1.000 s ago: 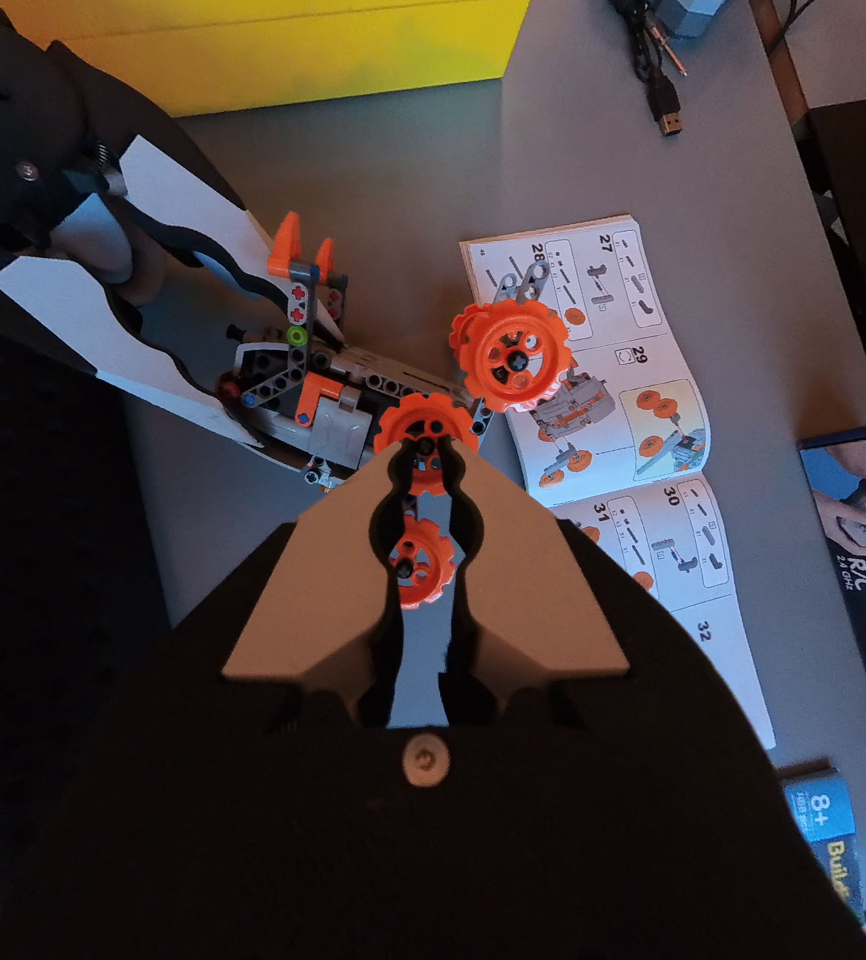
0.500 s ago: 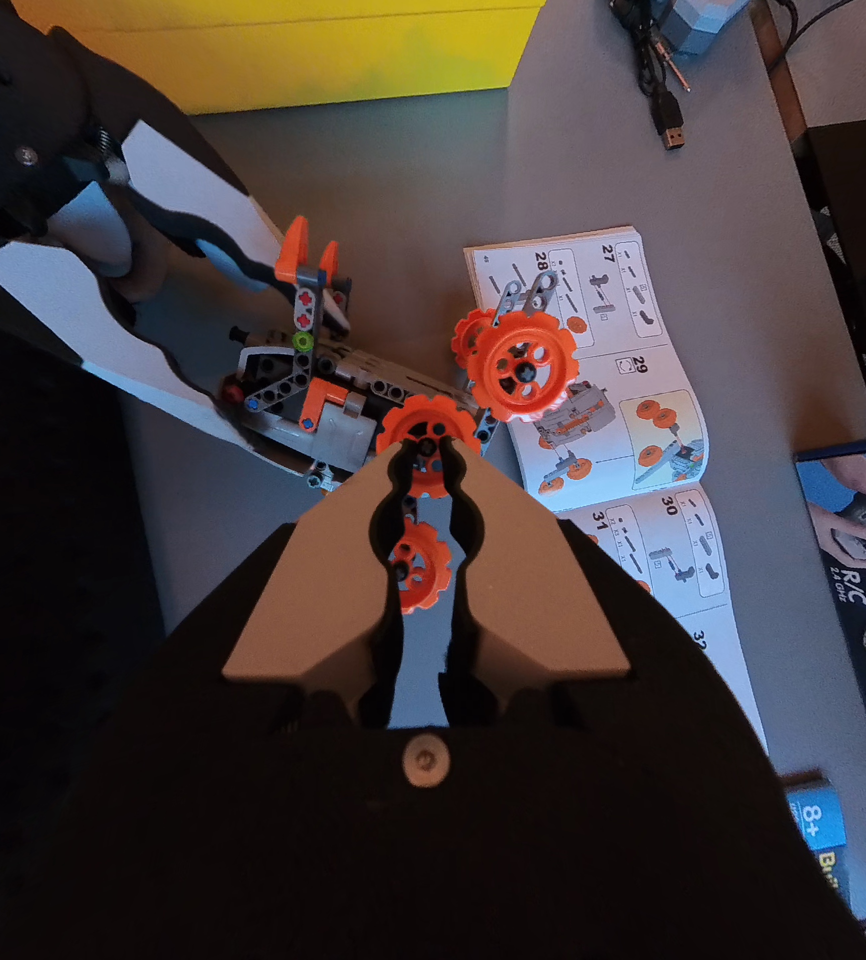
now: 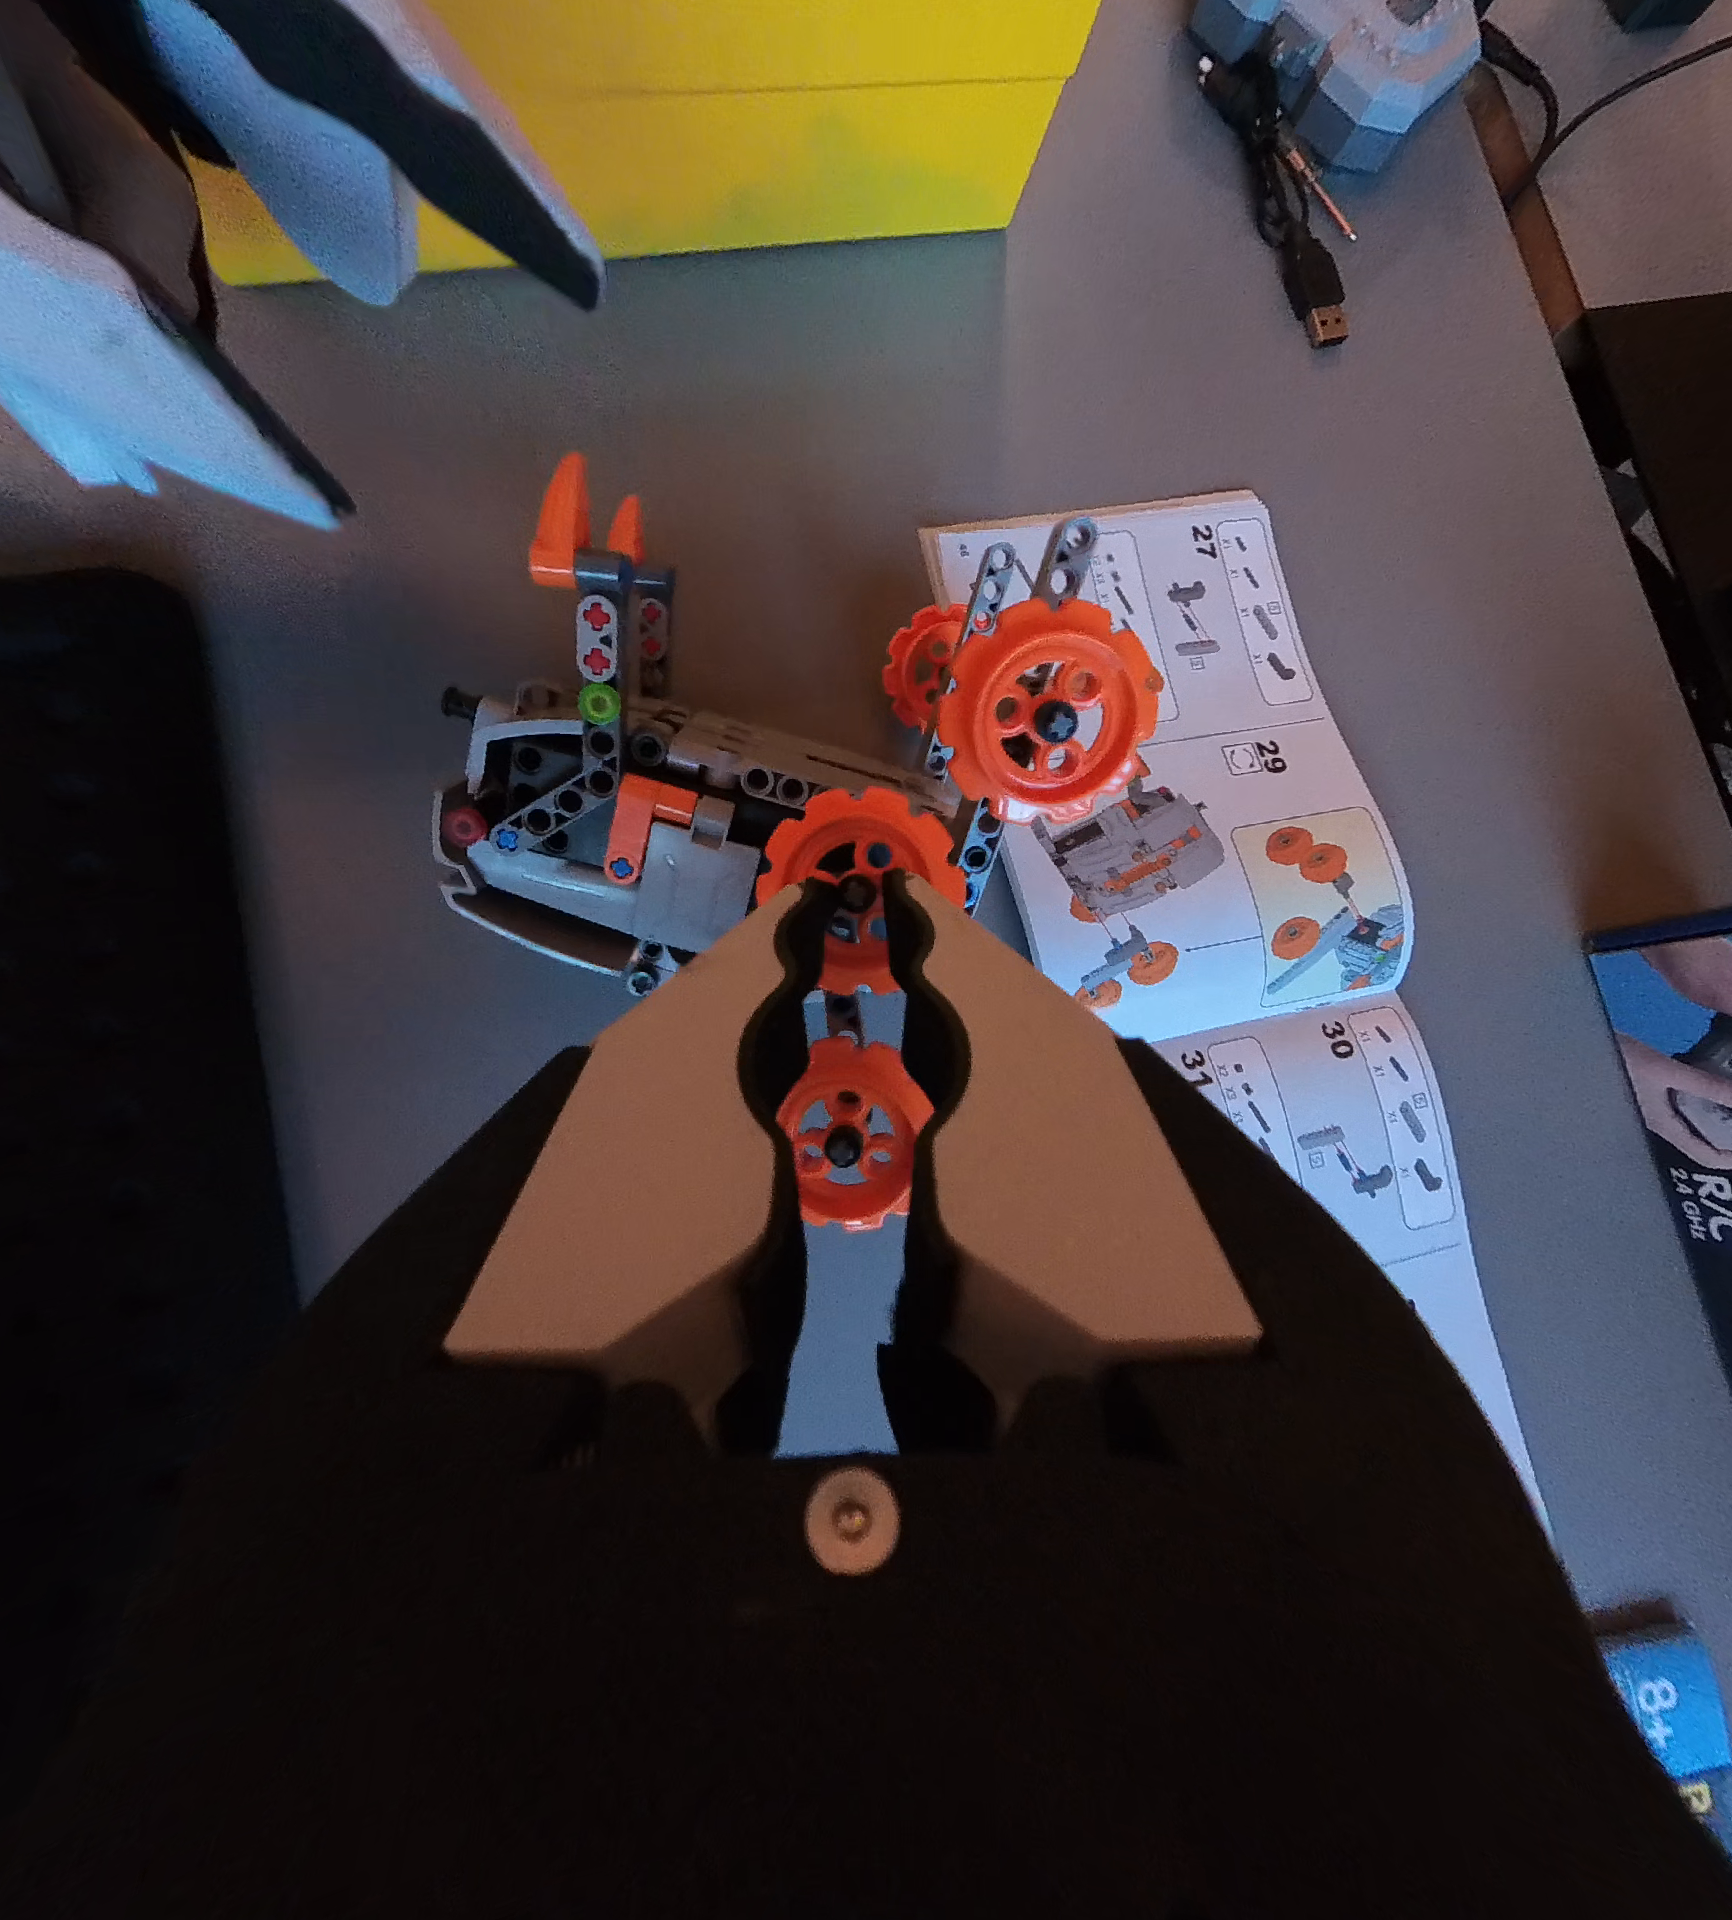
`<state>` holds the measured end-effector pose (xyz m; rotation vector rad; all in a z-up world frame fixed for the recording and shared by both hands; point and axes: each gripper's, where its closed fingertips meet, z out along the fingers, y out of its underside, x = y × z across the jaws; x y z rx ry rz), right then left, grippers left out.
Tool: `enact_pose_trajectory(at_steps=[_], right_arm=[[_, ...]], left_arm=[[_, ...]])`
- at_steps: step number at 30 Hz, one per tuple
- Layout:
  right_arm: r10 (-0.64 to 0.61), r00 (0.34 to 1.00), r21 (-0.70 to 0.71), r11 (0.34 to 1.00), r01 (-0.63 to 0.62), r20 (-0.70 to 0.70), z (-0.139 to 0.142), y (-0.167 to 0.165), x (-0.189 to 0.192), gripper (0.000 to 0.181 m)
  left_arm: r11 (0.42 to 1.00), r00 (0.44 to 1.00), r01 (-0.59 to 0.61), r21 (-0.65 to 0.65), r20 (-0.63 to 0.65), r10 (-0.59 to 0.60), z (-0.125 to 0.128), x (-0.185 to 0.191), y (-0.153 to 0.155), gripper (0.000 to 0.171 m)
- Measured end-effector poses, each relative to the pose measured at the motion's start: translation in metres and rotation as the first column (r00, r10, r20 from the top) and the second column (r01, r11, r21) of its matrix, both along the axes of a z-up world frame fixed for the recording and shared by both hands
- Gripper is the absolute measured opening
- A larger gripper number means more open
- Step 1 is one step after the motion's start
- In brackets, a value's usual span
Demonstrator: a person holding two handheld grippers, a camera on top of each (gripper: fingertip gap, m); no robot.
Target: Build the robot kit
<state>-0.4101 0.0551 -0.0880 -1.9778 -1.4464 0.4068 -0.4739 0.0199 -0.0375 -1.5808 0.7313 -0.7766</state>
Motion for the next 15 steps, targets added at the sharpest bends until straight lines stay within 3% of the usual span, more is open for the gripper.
enact_pose_trajectory(at_steps=[1, 4, 6, 11, 15], right_arm=[[0.0, 1.0, -0.001, 1.0, 0.0, -0.006, 0.0, 0.0, 0.0, 0.011], [0.003, 1.0, -0.001, 1.0, -0.003, -0.01, -0.001, 0.001, 0.001, 0.012], [0.004, 1.0, 0.002, 1.0, -0.004, -0.011, -0.001, 0.002, 0.002, 0.011], [0.008, 0.999, -0.001, 1.0, -0.008, -0.034, 0.0, 0.003, 0.003, 0.011], [0.005, 0.999, -0.003, 1.0, -0.006, -0.048, 0.0, 0.005, 0.003, 0.011]], left_arm=[[1.0, 1.0, 0.014, -0.023, -0.002, -0.014, 0.002, 0.001, 0.0, 0.049], [0.999, 0.999, 0.033, -0.012, 0.0, -0.033, 0.013, 0.003, 0.004, 0.044], [0.998, 0.995, 0.067, -0.003, -0.077, -0.067, 0.008, 0.01, 0.01, 0.041], [0.973, 0.955, 0.215, -0.084, -0.189, -0.227, -0.001, 0.033, 0.025, 0.037], [0.938, 0.902, 0.343, -0.05, -0.26, -0.344, 0.0, 0.053, 0.023, 0.032]])
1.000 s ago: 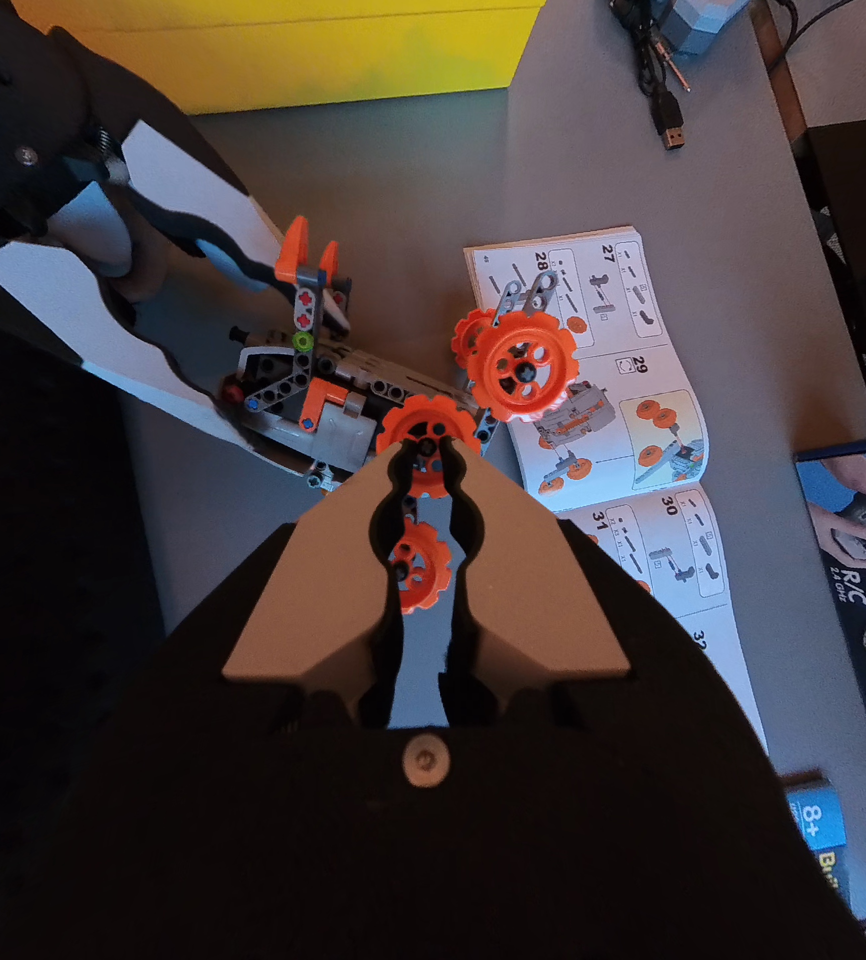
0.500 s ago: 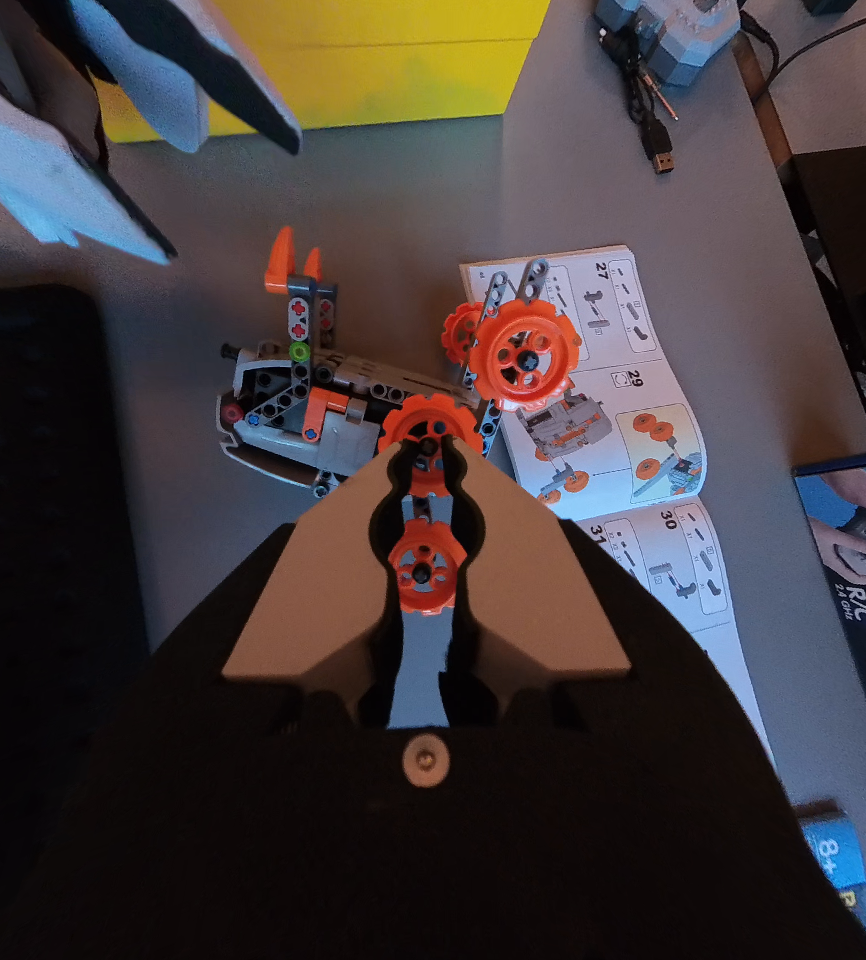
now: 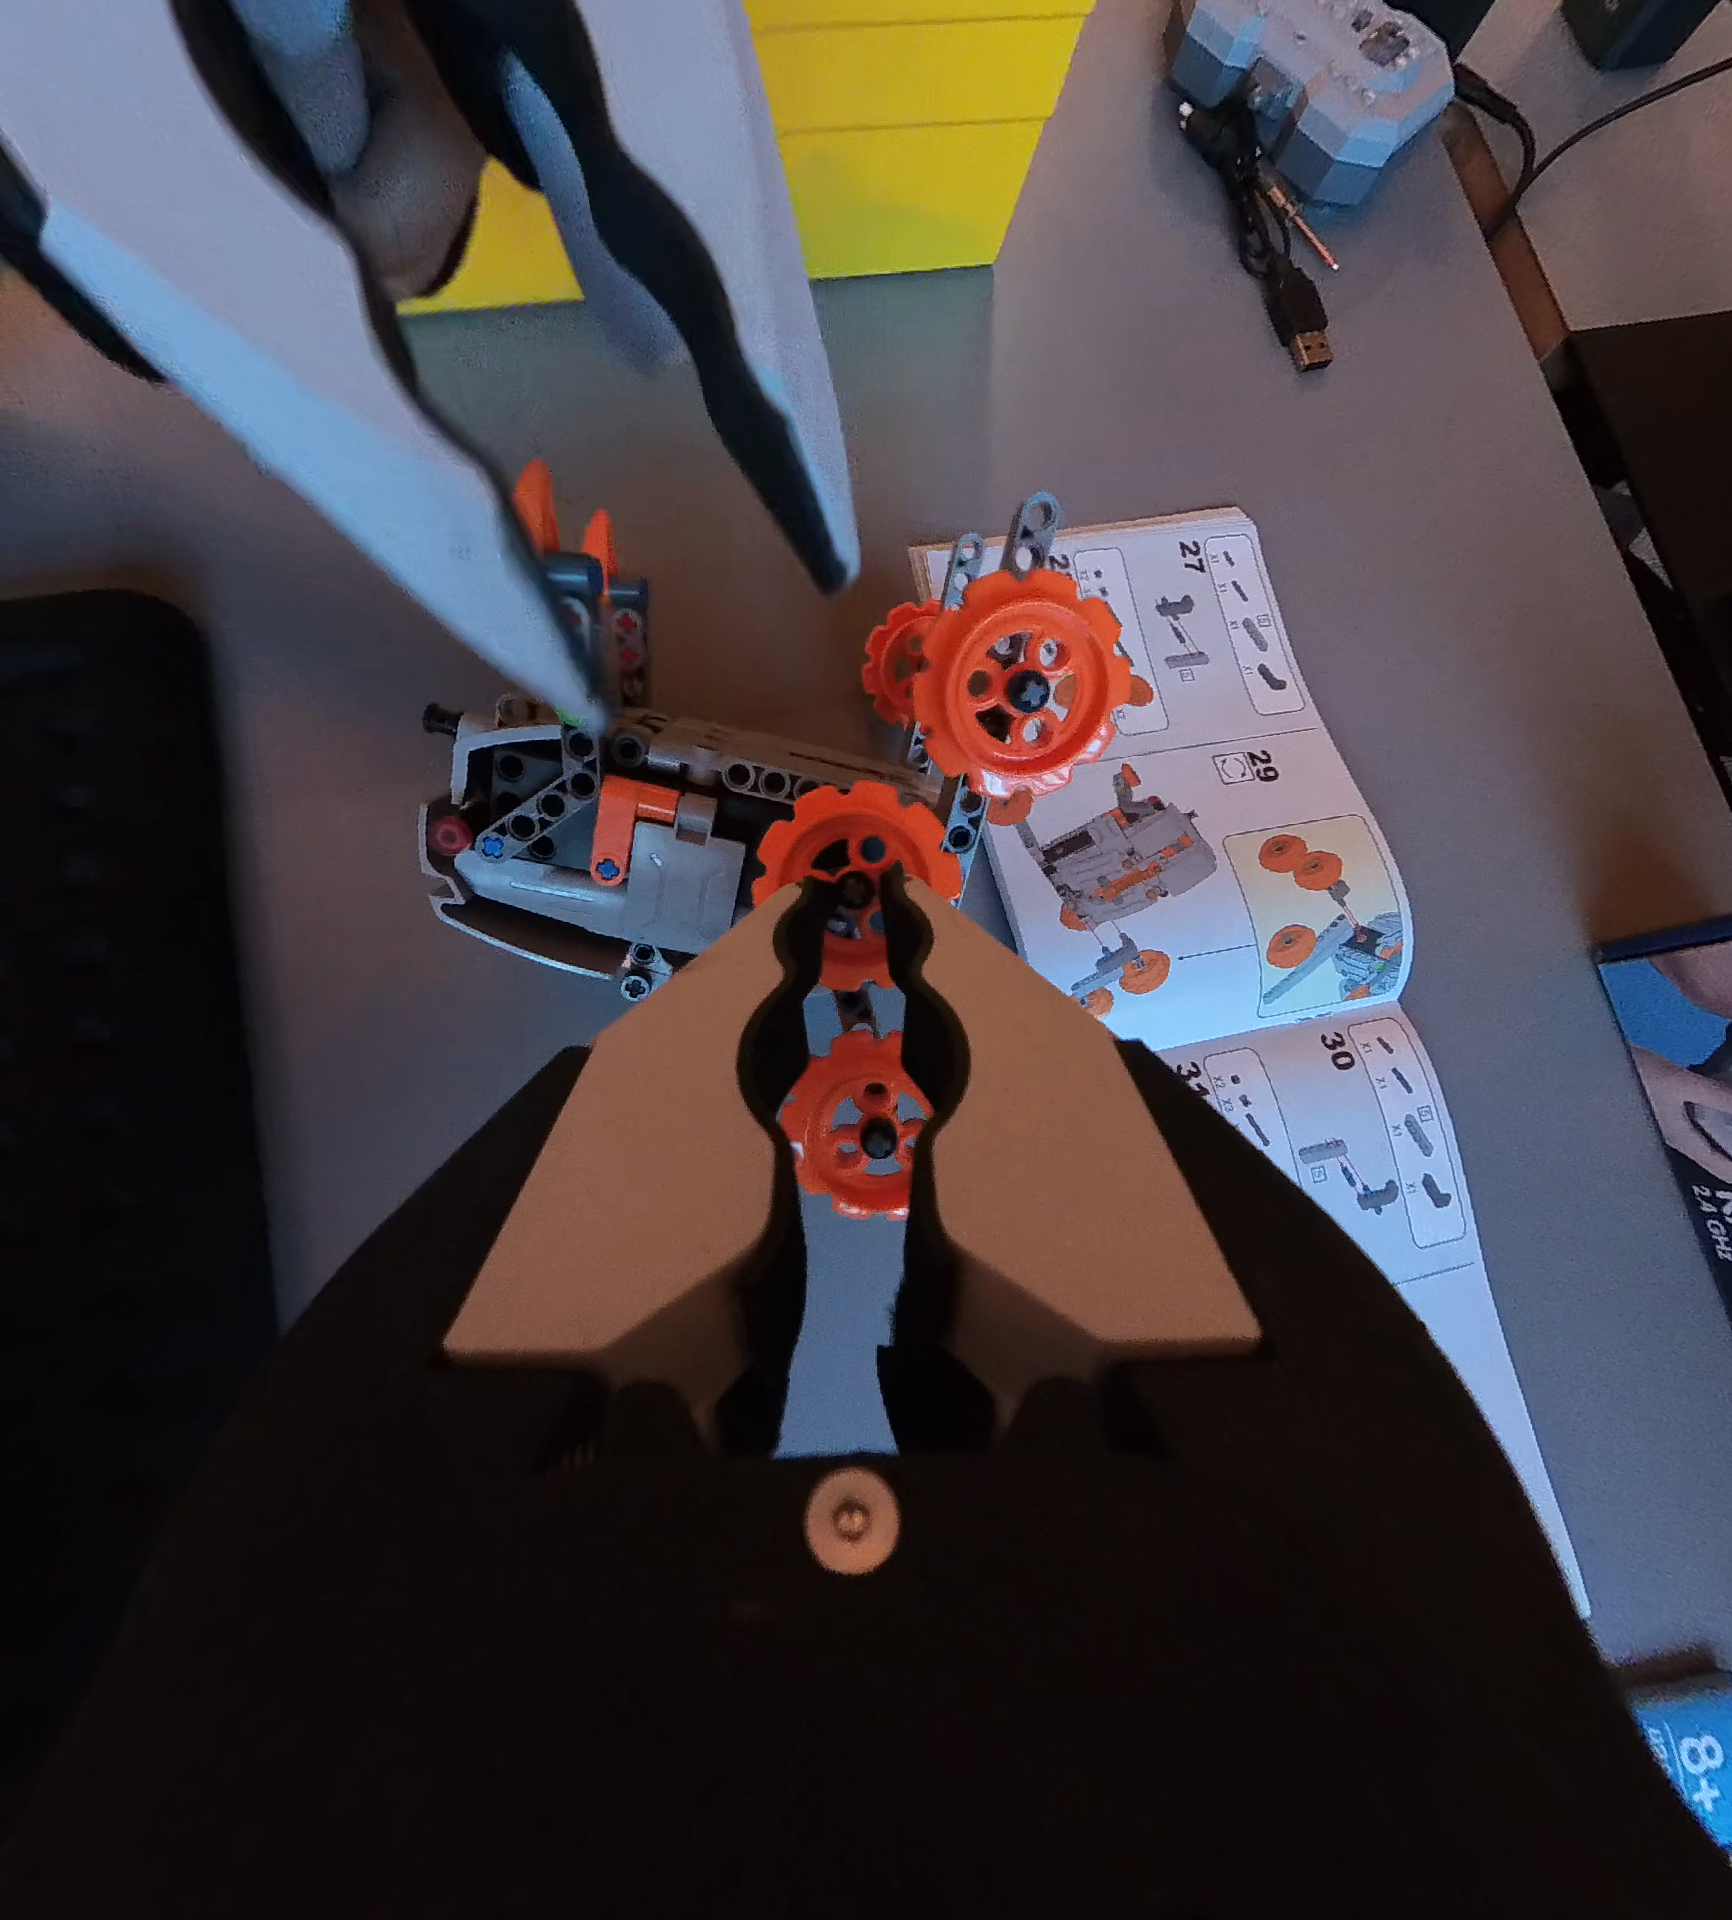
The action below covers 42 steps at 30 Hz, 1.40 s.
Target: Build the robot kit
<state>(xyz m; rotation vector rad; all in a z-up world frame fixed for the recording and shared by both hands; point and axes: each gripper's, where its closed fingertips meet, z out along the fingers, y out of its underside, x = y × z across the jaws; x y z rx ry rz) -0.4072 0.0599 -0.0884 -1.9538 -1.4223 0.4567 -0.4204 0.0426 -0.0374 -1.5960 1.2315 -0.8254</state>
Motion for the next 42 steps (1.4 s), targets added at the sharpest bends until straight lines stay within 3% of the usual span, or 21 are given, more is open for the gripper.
enact_pose_trajectory(at_steps=[5, 8, 18, 30, 36, 38, 42], right_arm=[[0.008, 1.0, -0.001, 1.0, -0.008, -0.006, 0.0, 0.001, -0.001, 0.011], [0.015, 1.0, 0.002, 1.0, -0.015, -0.003, 0.0, 0.001, -0.002, 0.011], [0.008, 1.0, 0.004, 1.0, -0.008, 0.006, -0.001, 0.006, -0.002, 0.011], [0.0, 1.0, 0.046, 0.999, -0.001, 0.026, 0.004, 0.013, 0.004, 0.017], [0.029, 0.999, 0.09, 0.996, -0.027, -0.021, 0.012, 0.008, 0.02, 0.037], [0.02, 0.999, 0.086, 0.996, -0.017, -0.029, 0.009, 0.01, 0.028, 0.044], [0.047, 0.999, 0.041, 0.998, -0.046, -0.02, -0.012, 0.01, 0.027, 0.043]], left_arm=[[0.973, 0.974, 0.069, 0.22, -0.224, -0.018, -0.024, 0.012, 0.005, 0.044], [0.96, 0.948, 0.121, 0.253, -0.316, -0.036, -0.038, 0.017, 0.004, 0.044], [0.957, 0.939, 0.119, 0.266, -0.342, -0.021, -0.047, 0.018, 0.009, 0.025], [0.955, 0.914, 0.145, 0.257, -0.404, -0.03, -0.053, 0.023, 0.011, 0.038], [0.957, 0.915, 0.143, 0.254, -0.403, -0.03, -0.053, 0.023, 0.011, 0.038], [0.956, 0.915, 0.143, 0.256, -0.402, -0.029, -0.053, 0.023, 0.011, 0.038], [0.957, 0.916, 0.14, 0.255, -0.401, -0.028, -0.053, 0.024, 0.011, 0.039]])
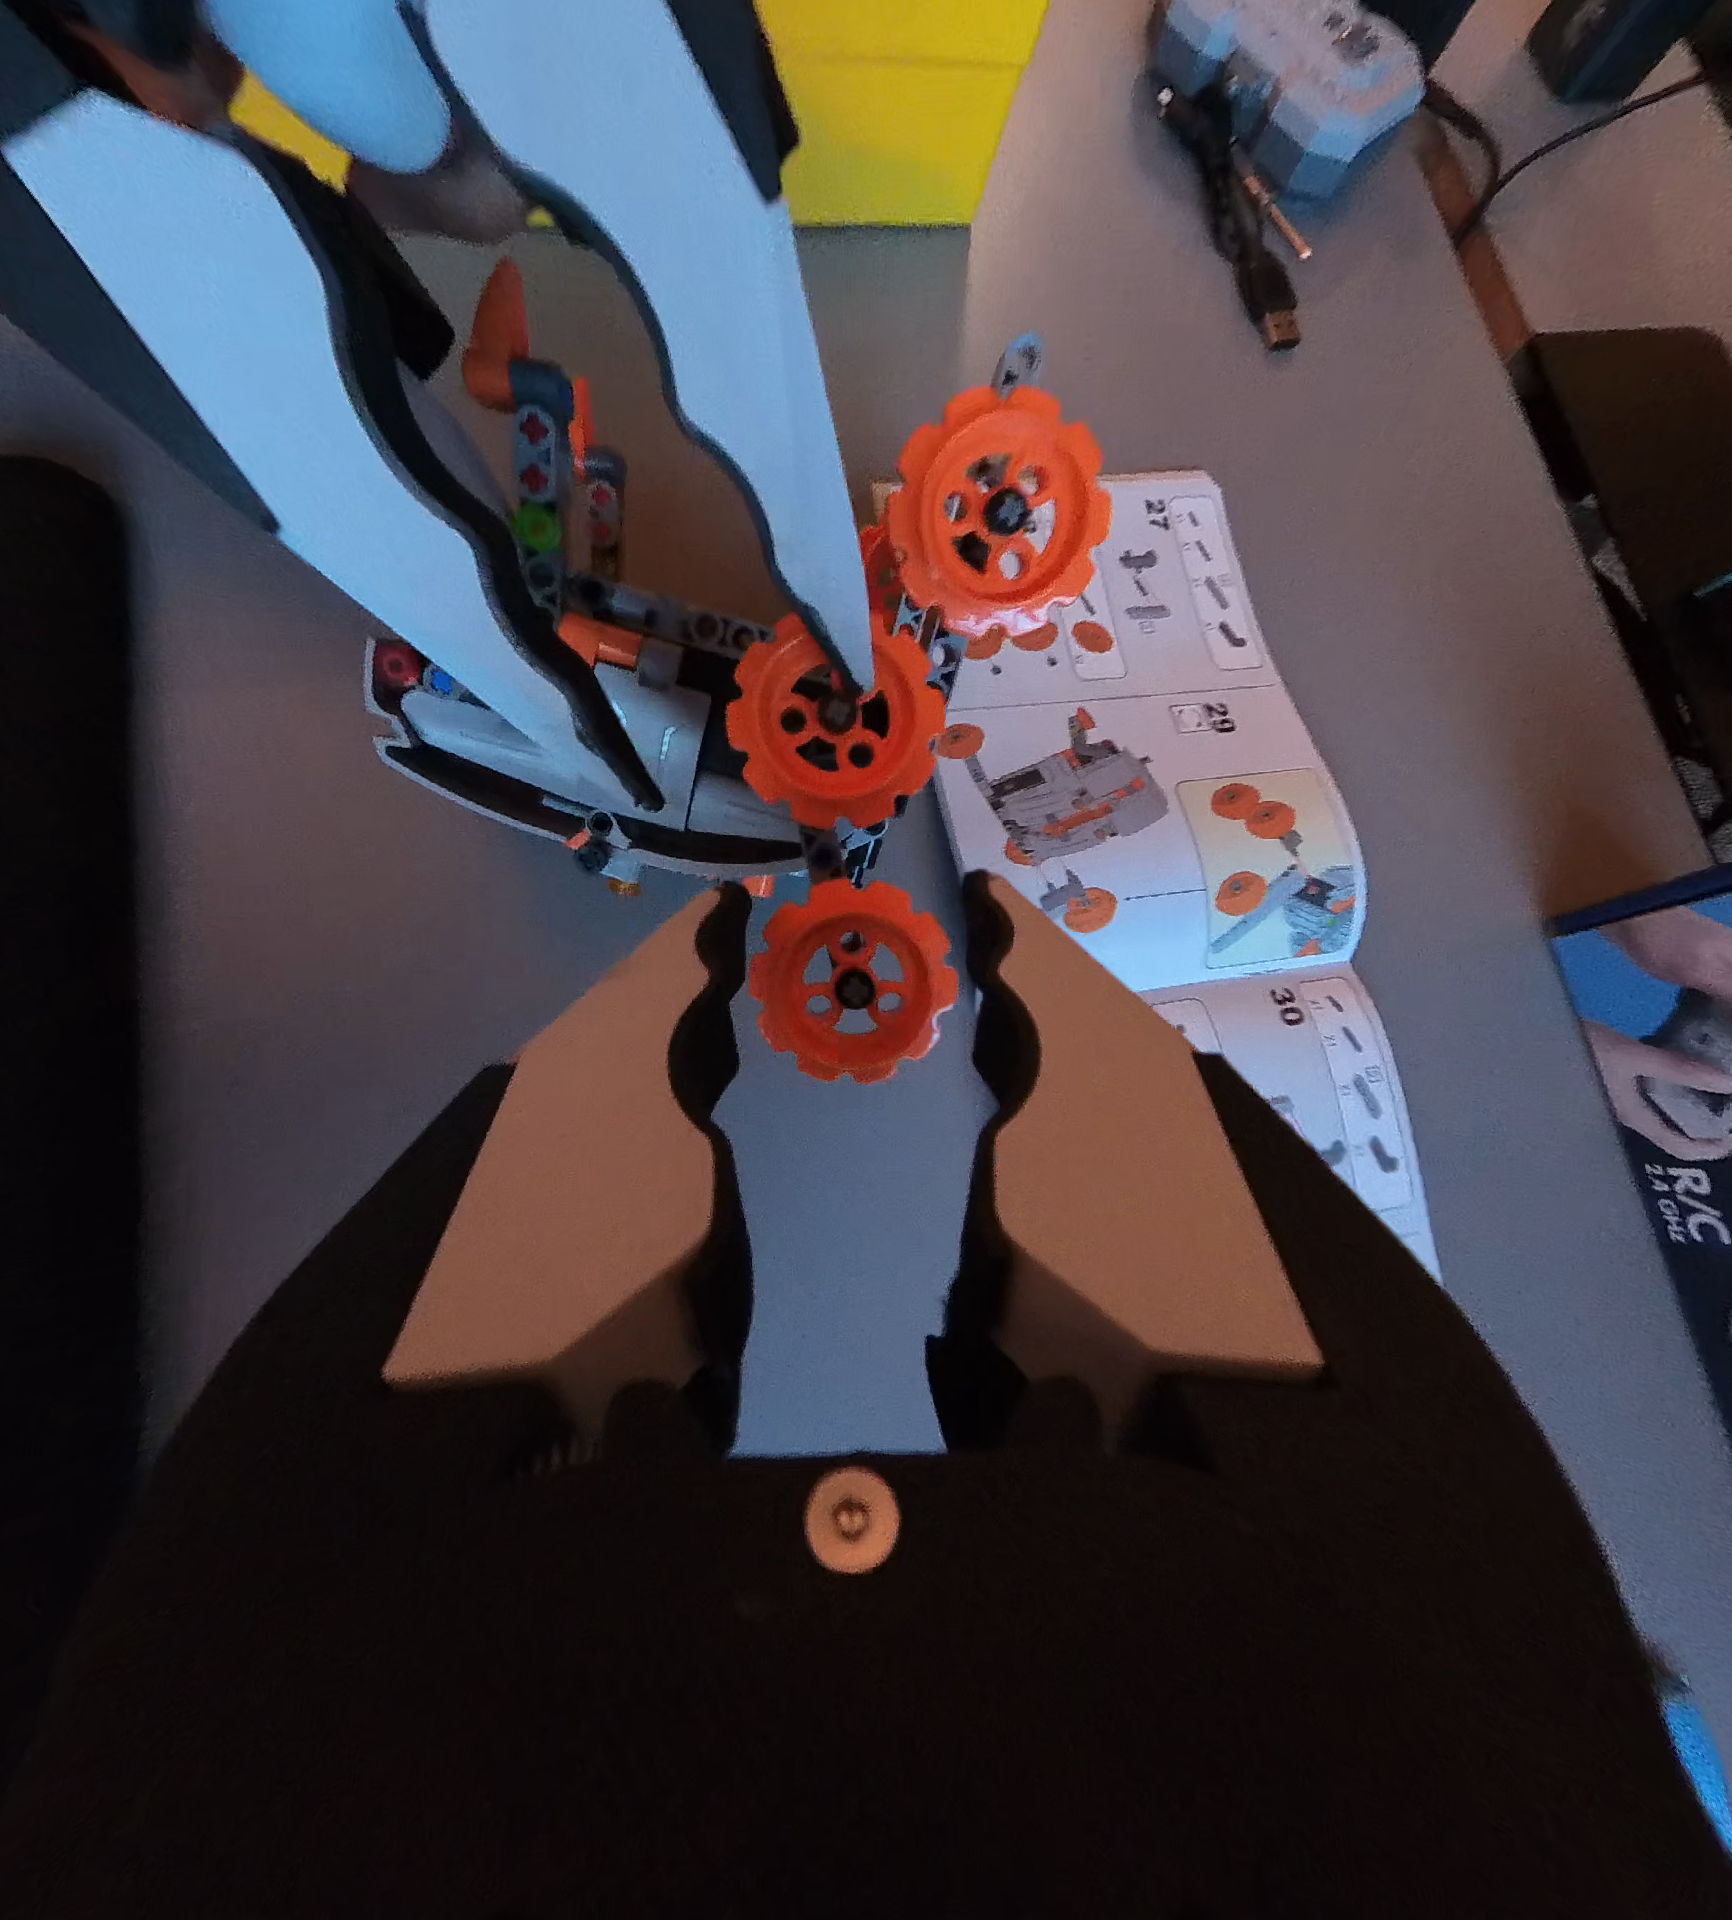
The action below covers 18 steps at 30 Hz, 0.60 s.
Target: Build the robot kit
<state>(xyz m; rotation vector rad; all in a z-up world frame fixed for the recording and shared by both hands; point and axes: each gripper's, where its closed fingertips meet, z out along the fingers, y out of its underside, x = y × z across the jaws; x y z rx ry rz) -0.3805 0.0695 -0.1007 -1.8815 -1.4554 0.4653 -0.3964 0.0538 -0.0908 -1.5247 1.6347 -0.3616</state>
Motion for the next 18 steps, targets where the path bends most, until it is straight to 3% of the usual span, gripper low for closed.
enact_pose_trajectory(at_steps=[9, 18], right_arm=[[0.055, 0.993, 0.008, 0.998, -0.056, 0.107, -0.014, 0.007, -0.012, 0.021], [0.133, 0.972, 0.064, 0.987, -0.147, 0.192, -0.014, 0.013, -0.012, 0.022]], left_arm=[[1.0, 1.0, -0.006, -0.003, 0.002, 0.006, 0.0, 0.001, 0.0, 0.038], [1.0, 1.0, -0.018, -0.009, 0.001, 0.018, 0.0, 0.0, 0.0, 0.041]])
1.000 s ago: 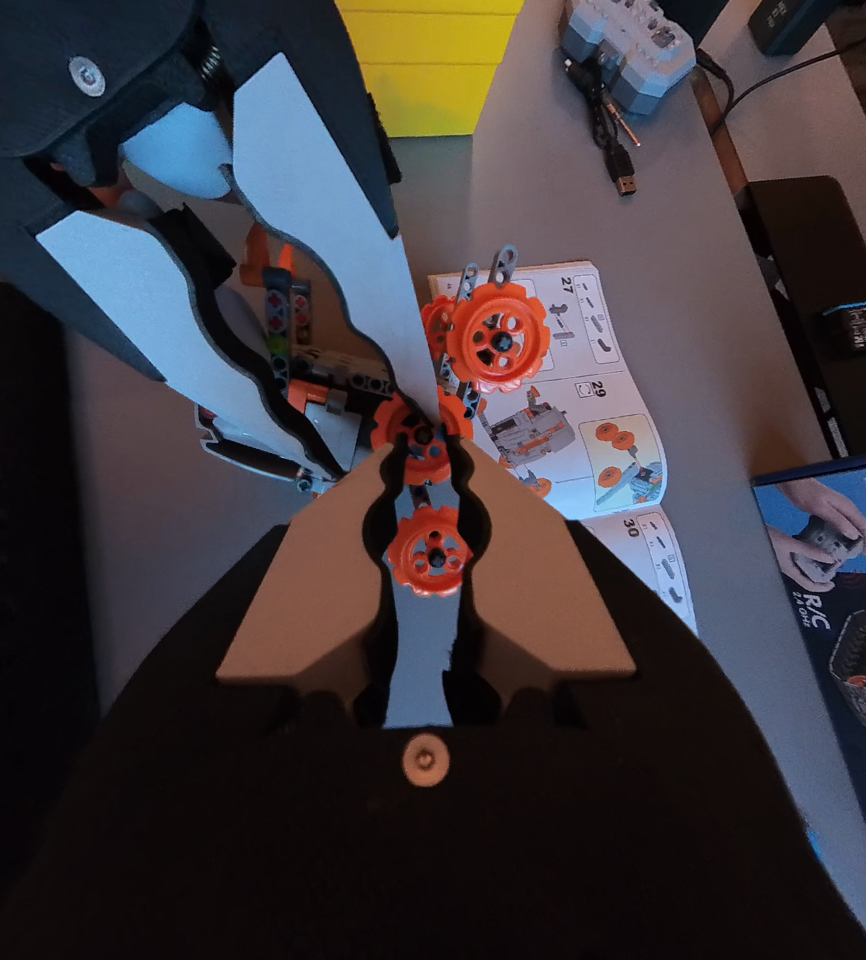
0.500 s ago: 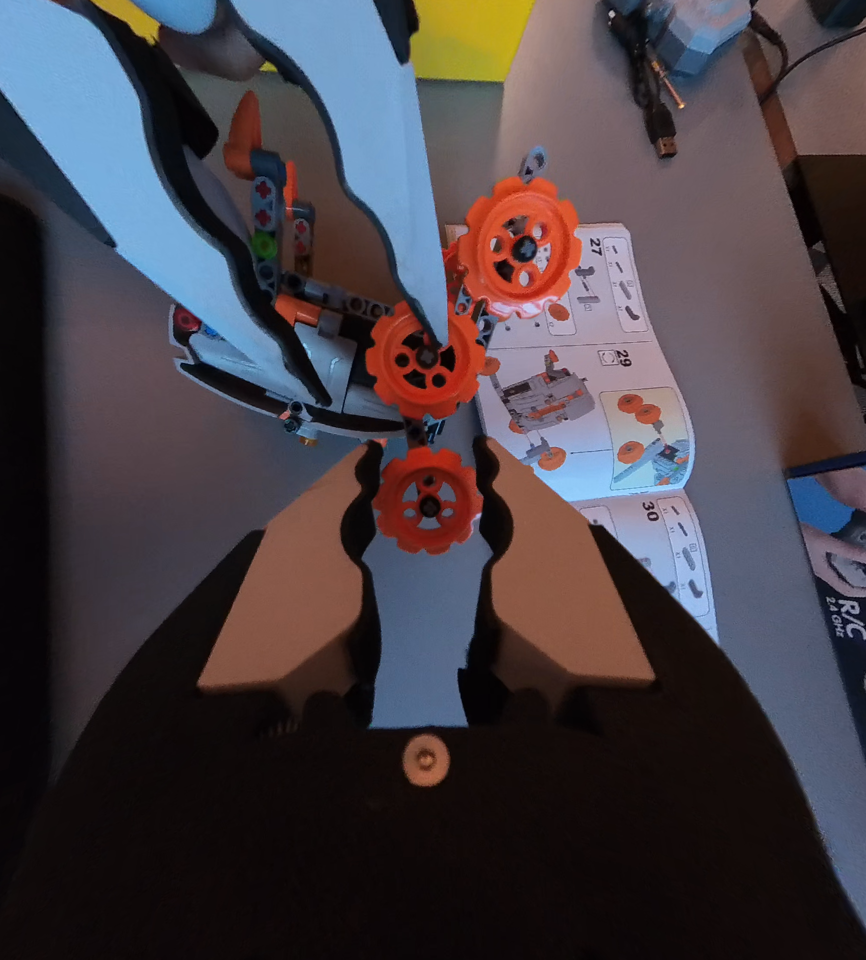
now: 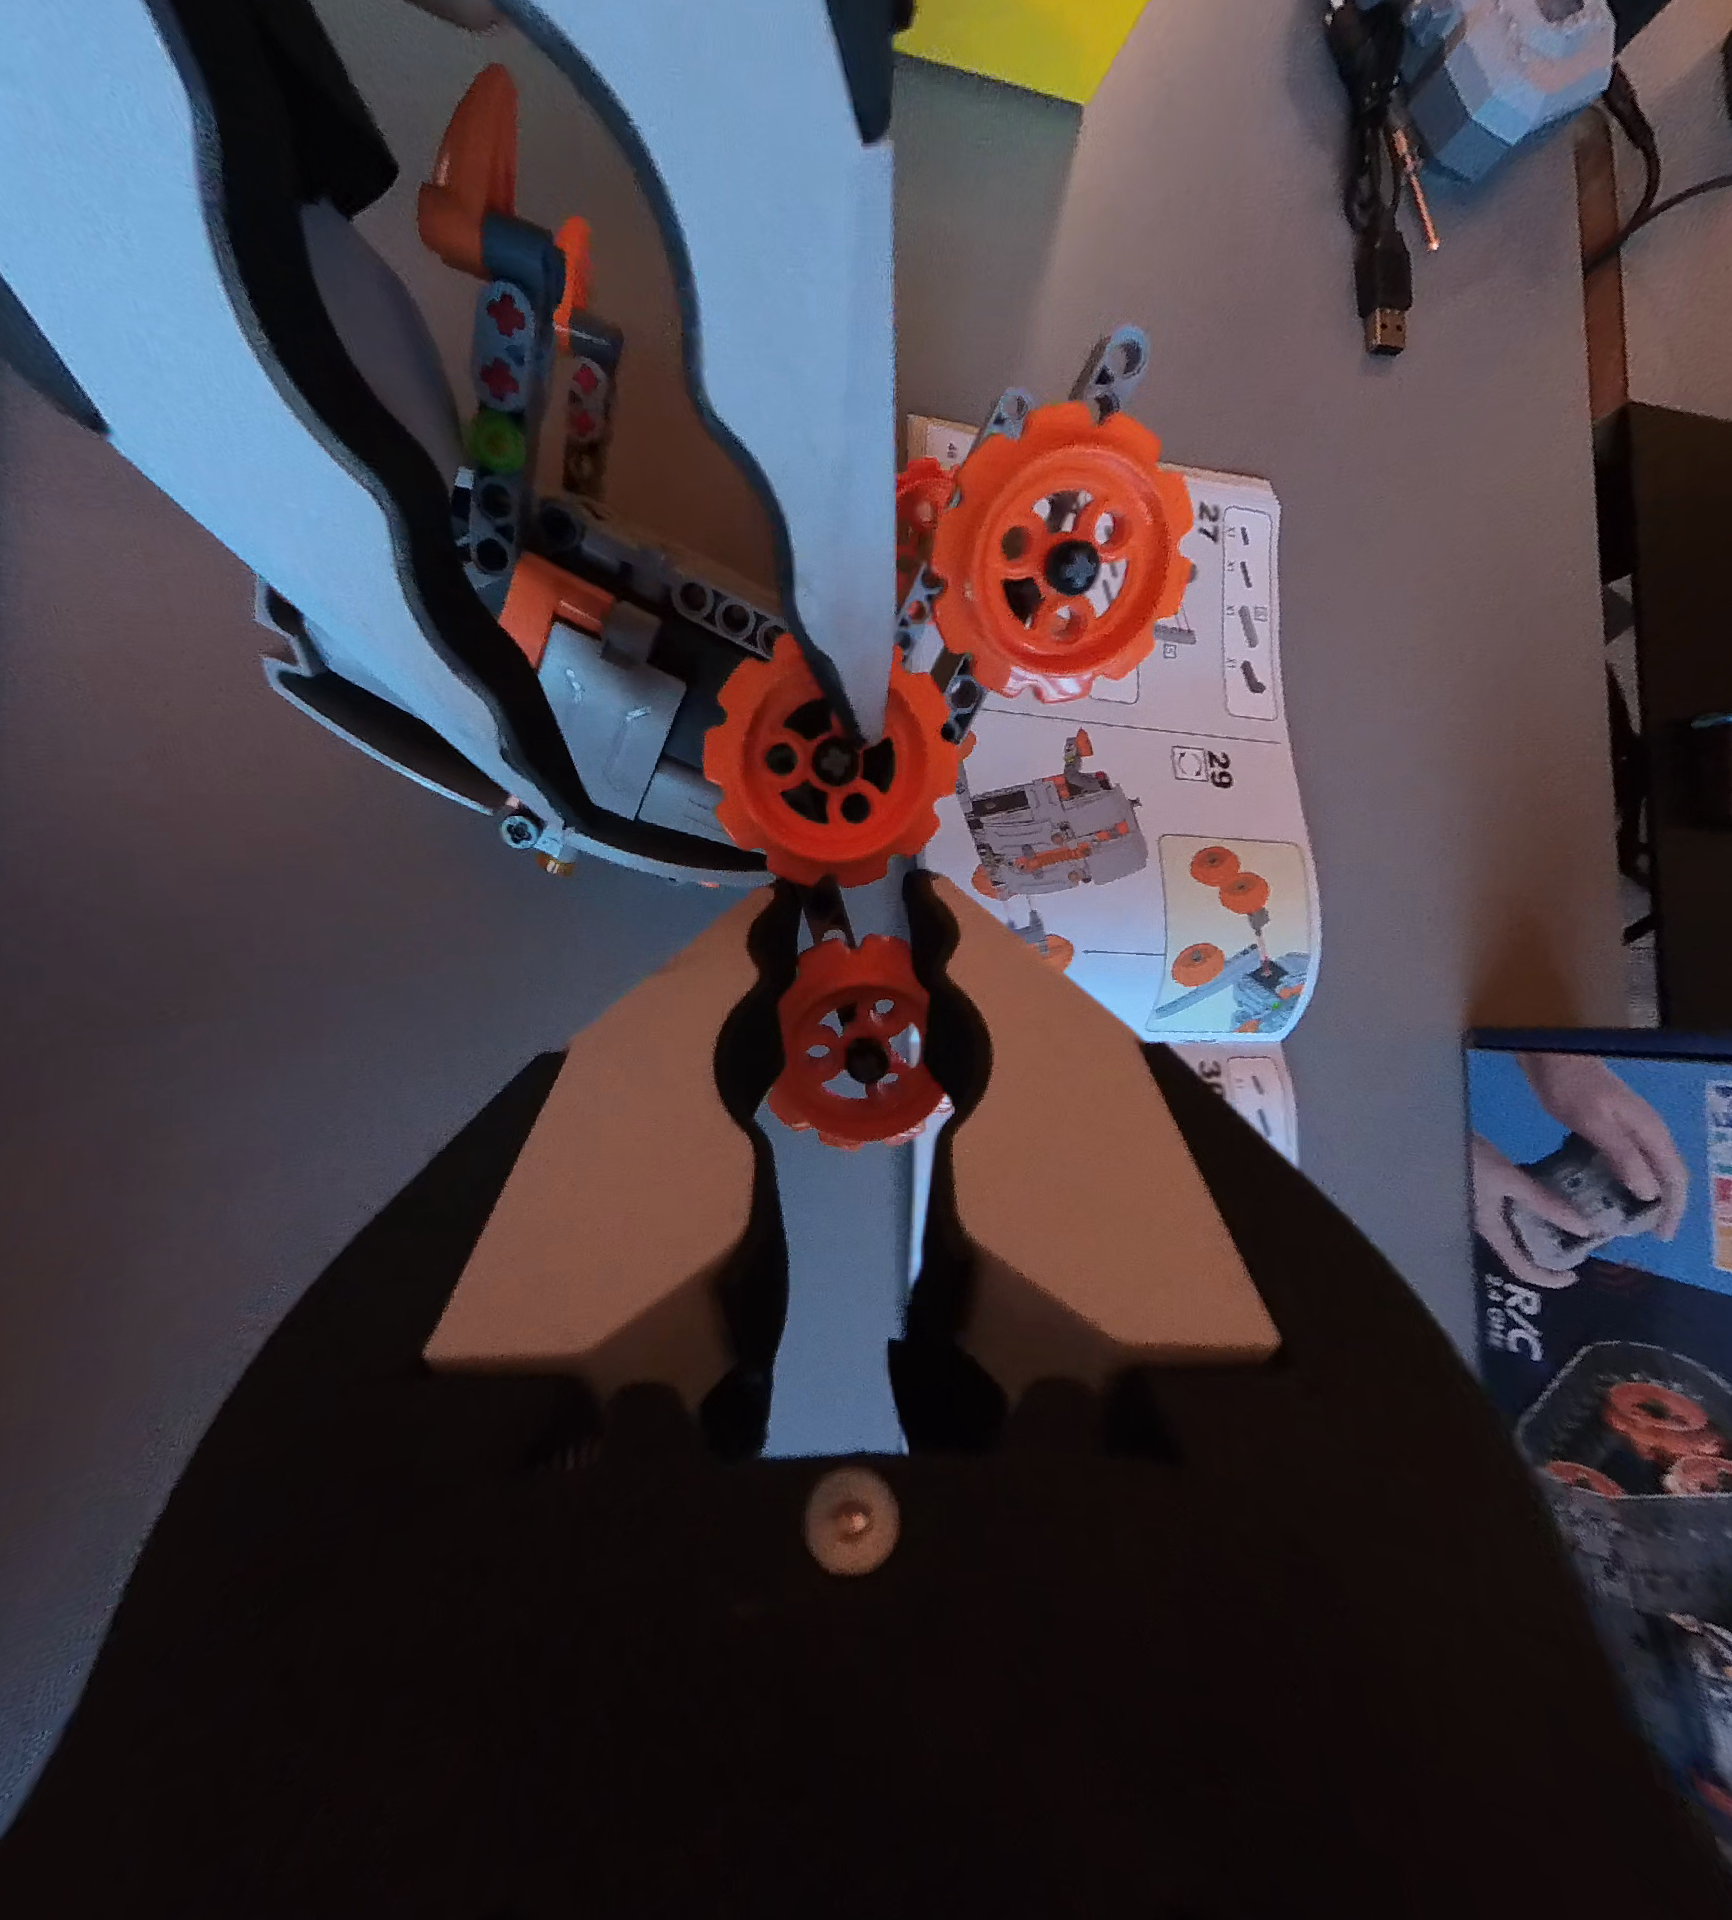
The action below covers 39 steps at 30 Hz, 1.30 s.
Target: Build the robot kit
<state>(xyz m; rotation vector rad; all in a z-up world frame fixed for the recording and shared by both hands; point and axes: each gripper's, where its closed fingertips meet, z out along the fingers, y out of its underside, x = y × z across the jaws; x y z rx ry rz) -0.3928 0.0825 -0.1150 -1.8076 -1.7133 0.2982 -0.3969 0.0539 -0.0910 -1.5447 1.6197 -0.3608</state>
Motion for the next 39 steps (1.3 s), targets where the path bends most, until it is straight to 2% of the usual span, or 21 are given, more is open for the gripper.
enact_pose_trajectory(at_steps=[6, 12, 15, 21, 27, 32, 39], right_arm=[[0.06, 0.995, 0.1, 0.993, -0.068, 0.078, 0.0, 0.005, -0.001, 0.021], [0.077, 0.997, 0.01, 0.997, -0.077, 0.028, 0.0, 0.001, -0.003, 0.022], [0.069, 0.998, -0.018, 0.997, -0.069, 0.008, 0.002, 0.002, -0.005, 0.031], [0.057, 0.998, -0.088, 0.995, -0.055, 0.022, -0.004, 0.0, -0.002, 0.02], [0.092, 0.994, -0.033, 0.995, -0.09, 0.054, -0.004, 0.003, -0.003, 0.019], [0.215, 0.973, 0.044, 0.975, -0.219, 0.081, -0.003, 0.005, -0.004, 0.018], [0.267, 0.963, 0.092, 0.959, -0.268, 0.026, -0.002, 0.012, -0.007, 0.021]], left_arm=[[1.0, 1.0, -0.004, 0.006, -0.013, 0.004, -0.001, -0.001, -0.001, 0.044], [1.0, 1.0, -0.01, -0.004, -0.013, 0.01, -0.001, -0.002, 0.0, 0.044], [1.0, 1.0, -0.013, -0.005, -0.013, 0.012, -0.001, -0.002, 0.001, 0.044], [1.0, 1.0, -0.013, -0.014, -0.009, 0.013, -0.001, -0.001, 0.002, 0.044], [1.0, 1.0, -0.019, -0.018, -0.003, 0.019, -0.001, -0.001, 0.003, 0.044], [1.0, 1.0, -0.016, -0.024, 0.001, 0.017, 0.0, -0.002, 0.002, 0.043], [0.999, 1.0, -0.031, -0.02, -0.005, 0.031, -0.001, -0.001, 0.004, 0.047]])
